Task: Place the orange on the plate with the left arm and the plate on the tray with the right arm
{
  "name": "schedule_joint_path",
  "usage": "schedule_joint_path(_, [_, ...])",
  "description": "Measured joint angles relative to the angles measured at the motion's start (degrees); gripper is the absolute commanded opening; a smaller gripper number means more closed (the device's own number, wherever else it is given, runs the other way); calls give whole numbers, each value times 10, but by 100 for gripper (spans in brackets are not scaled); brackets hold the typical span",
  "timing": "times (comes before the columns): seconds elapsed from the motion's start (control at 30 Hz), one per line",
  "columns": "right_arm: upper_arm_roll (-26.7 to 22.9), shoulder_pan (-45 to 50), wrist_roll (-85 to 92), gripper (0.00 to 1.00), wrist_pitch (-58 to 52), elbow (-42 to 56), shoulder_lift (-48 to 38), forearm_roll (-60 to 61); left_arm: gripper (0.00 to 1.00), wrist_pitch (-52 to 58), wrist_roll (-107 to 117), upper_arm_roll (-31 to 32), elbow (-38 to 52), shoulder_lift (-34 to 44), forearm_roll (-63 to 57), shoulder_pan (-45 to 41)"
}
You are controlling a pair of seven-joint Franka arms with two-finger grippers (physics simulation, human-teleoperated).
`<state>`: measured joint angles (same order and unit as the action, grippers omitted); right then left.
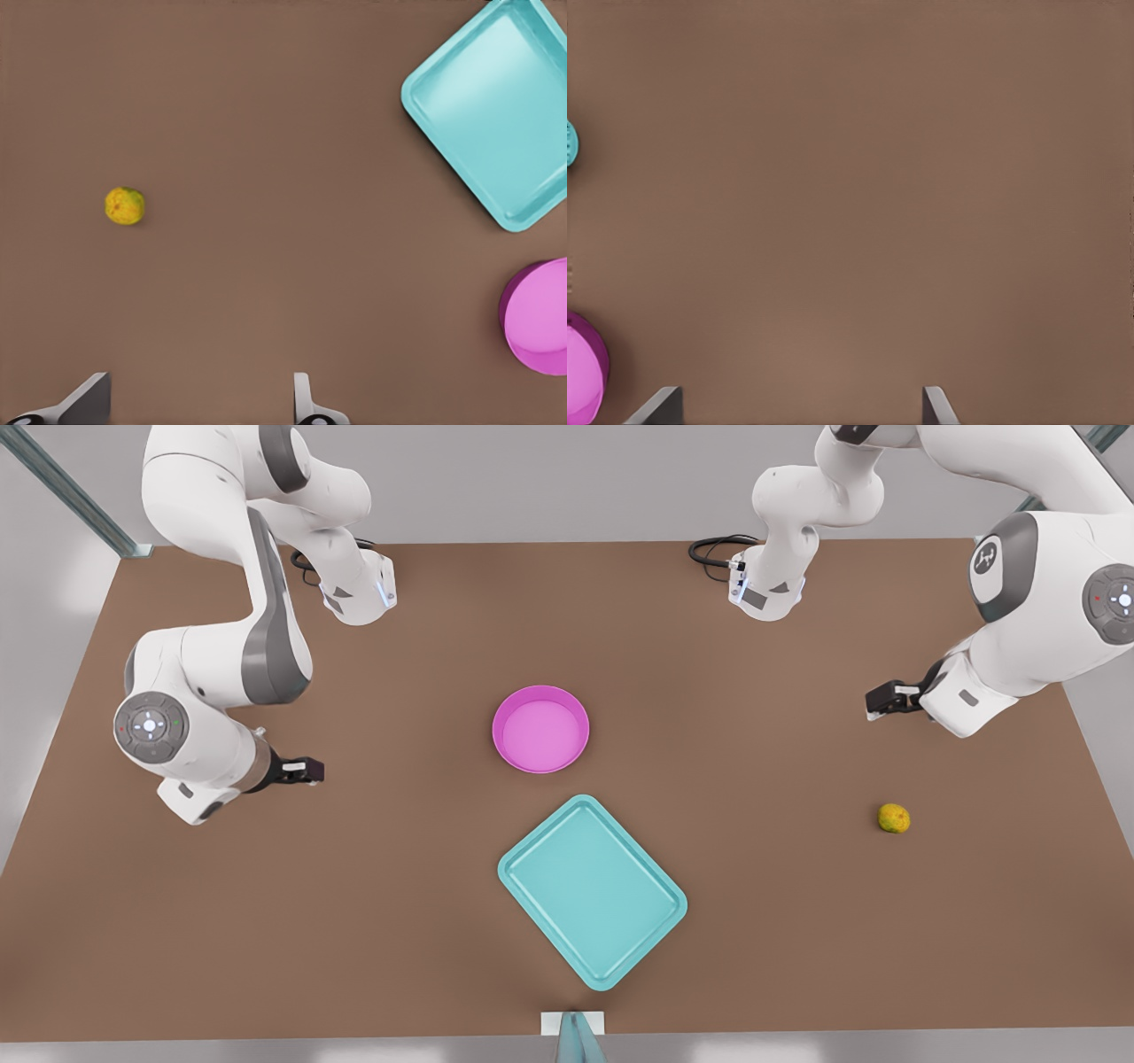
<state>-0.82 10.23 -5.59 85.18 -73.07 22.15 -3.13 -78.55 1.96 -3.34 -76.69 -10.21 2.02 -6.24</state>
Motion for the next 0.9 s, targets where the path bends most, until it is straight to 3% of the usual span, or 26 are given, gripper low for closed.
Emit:
schedule_joint_path(0.07, [0,1,-3,100,3,14,0,-2,100,-3,5,0,-1,-8,0,0])
schedule_joint_path(0.17, [-1,-4,-8,100,5,20,1,-1,100,-31,12,-2,-35,-86,-1,38])
schedule_joint_path(0.27, [-2,-7,-12,100,7,22,2,-2,100,-95,11,-4,-50,-180,-1,106])
schedule_joint_path(0.37, [-2,-12,-15,100,7,21,2,-1,100,-189,-9,-6,-110,-223,-3,143])
schedule_joint_path(0.6, [-1,-12,-20,100,8,22,1,-3,100,-370,-51,-19,-150,-283,-6,153])
schedule_joint_path(0.9, [-1,-13,-25,100,9,22,2,-3,100,-426,-104,-30,-177,-293,-9,154])
